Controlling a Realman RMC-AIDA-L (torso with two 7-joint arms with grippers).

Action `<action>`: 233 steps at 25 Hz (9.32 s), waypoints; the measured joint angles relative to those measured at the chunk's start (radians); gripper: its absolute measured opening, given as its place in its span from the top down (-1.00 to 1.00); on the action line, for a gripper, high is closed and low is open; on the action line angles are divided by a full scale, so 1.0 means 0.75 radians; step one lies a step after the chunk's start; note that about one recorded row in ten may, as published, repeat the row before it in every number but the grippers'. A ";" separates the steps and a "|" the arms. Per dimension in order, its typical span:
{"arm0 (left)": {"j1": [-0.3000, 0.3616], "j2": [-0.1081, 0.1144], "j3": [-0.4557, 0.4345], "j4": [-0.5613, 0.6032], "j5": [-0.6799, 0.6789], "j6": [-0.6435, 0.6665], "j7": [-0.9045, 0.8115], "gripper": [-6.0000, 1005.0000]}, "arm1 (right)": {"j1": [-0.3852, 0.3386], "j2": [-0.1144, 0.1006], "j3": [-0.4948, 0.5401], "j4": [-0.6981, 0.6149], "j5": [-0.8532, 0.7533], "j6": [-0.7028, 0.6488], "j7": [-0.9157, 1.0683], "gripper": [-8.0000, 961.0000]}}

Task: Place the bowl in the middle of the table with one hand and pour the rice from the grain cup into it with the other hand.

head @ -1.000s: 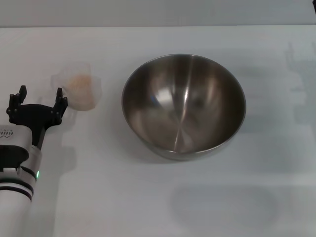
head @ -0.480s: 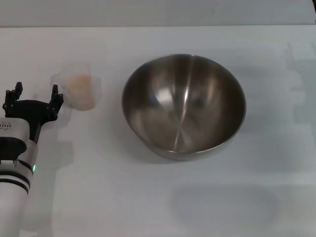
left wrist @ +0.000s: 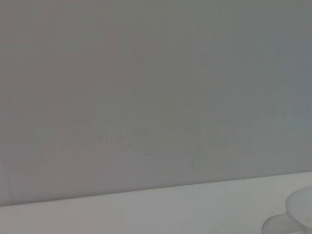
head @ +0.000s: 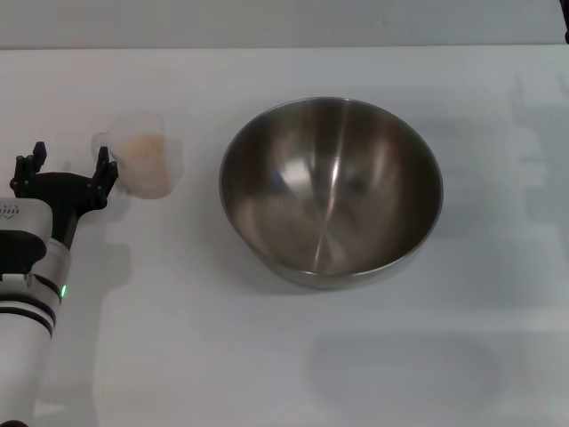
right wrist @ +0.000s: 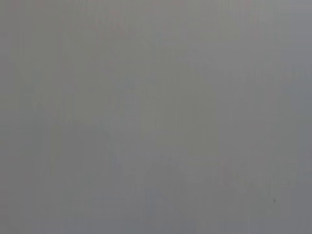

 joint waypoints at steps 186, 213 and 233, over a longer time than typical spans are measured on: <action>0.008 0.014 -0.509 -0.013 0.834 -0.222 -0.301 0.84 | 0.079 0.005 -0.002 -0.151 -0.021 -0.150 0.017 -0.32; 0.024 0.013 -0.536 0.057 0.833 -0.268 -0.502 0.67 | 0.071 0.004 -0.004 -0.142 -0.032 -0.164 0.017 -0.32; 0.347 0.018 -0.520 0.136 1.131 0.435 -0.753 0.07 | 0.045 0.006 0.005 -0.146 -0.029 -0.194 0.095 -0.32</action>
